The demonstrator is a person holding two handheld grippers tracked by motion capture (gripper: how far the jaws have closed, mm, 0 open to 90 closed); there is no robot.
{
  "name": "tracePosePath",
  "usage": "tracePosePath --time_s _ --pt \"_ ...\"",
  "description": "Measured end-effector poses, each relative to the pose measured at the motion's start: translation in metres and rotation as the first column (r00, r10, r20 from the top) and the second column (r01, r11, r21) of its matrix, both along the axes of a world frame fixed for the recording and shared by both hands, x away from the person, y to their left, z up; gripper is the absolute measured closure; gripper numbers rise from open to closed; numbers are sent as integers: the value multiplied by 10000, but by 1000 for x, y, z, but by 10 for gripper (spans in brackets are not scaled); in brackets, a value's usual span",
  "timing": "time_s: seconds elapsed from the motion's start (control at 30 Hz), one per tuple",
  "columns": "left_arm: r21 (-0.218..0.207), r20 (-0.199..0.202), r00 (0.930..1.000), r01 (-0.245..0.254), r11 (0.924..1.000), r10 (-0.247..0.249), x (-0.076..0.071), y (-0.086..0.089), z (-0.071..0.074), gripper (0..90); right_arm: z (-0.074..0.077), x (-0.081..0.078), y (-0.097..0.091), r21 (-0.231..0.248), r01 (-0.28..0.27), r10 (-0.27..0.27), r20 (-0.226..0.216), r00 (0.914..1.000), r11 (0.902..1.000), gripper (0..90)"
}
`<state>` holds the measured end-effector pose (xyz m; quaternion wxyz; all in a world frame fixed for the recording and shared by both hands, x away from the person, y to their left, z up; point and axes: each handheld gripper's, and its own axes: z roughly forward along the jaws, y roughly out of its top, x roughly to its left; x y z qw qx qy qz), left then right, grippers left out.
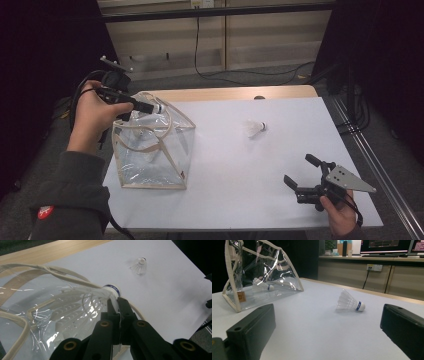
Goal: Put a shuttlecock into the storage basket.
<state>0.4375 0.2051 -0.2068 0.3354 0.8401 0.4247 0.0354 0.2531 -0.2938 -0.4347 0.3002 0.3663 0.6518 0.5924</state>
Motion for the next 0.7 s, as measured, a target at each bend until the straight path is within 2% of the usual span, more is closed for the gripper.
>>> tracePosePath --time_s 0.27,0.7 --pt "55 66 10000 7 10000 -7 2 1 -3 900 0 0 0 1 -3 3 -3 10000 10000 0" --pt "130 6 9993 -362 9993 362 8 8 -8 900 0 0 0 -34 -10 10 -40 10000 10000 0"
